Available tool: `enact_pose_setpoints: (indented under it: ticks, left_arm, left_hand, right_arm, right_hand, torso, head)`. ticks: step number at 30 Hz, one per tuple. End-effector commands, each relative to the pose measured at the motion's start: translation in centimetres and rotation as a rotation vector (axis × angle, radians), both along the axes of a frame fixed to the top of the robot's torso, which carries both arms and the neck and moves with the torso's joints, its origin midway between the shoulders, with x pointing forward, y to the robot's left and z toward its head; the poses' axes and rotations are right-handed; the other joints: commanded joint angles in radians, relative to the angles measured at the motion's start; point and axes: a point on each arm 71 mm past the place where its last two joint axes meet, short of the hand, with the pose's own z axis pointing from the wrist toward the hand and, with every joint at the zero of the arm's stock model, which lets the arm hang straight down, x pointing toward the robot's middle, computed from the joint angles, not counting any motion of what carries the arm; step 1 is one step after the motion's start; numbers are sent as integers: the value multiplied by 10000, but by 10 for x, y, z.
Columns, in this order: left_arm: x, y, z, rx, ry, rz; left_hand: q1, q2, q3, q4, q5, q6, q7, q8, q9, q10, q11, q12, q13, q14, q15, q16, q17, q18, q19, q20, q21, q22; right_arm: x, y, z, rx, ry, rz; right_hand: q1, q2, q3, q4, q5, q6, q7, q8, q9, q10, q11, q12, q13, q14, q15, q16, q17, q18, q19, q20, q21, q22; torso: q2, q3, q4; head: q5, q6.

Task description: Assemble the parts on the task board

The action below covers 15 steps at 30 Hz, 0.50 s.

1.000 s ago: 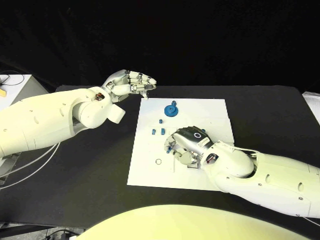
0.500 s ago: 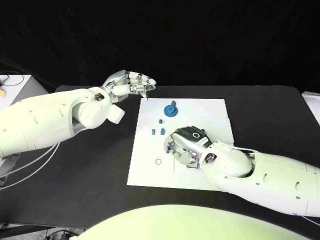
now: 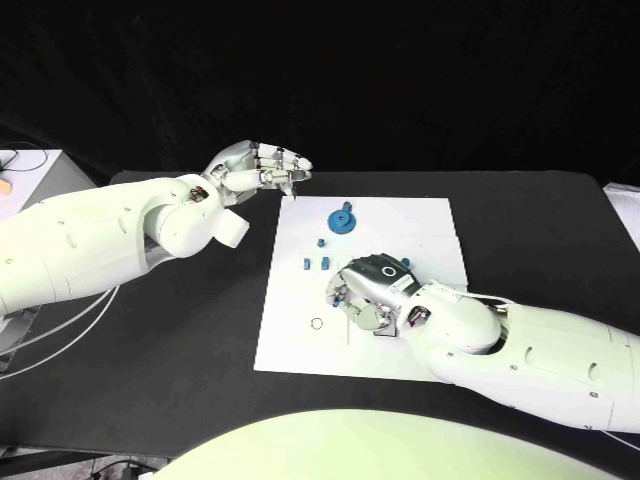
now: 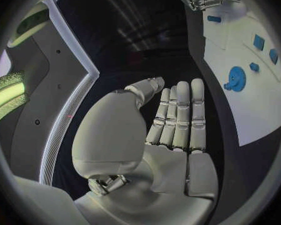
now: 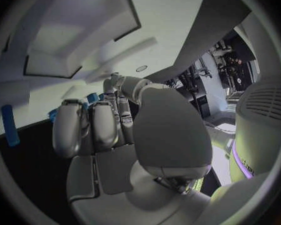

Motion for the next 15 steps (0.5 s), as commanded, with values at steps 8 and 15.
enact_pose_setpoints:
  ticks: [8,15]
  left_arm:
    - [0,-2,0,-105,22,-152]
    - [0,-2,0,-95,46,-152]
  left_hand:
    - [55,48,-35,-14,-34,11,43,-63,6,21,41,-69,-30,-41,19,-83,-20,57,65,-20,-78,-28]
    - [55,48,-35,-14,-34,11,43,-63,6,21,41,-69,-30,-41,19,-83,-20,57,65,-20,-78,-28]
  right_arm:
    - [0,-3,-8,-407,347,213]
    - [0,-4,-6,-117,251,205]
  right_hand:
    - [-798,-442,-475,165,304,-837,254,-498,-113,-879,52,-256,-151,195,273,-211,-455,146,-283,211,-1223,-100]
    - [-754,-515,-742,151,269,-1081,245,-693,-172,-1607,182,-182,-137,-190,374,-627,-1039,317,-691,354,-2167,-619]
  torso:
    - [1,3,-9]
    - [2,11,-2]
  head:
    - [-6,2]
    - [-10,2]
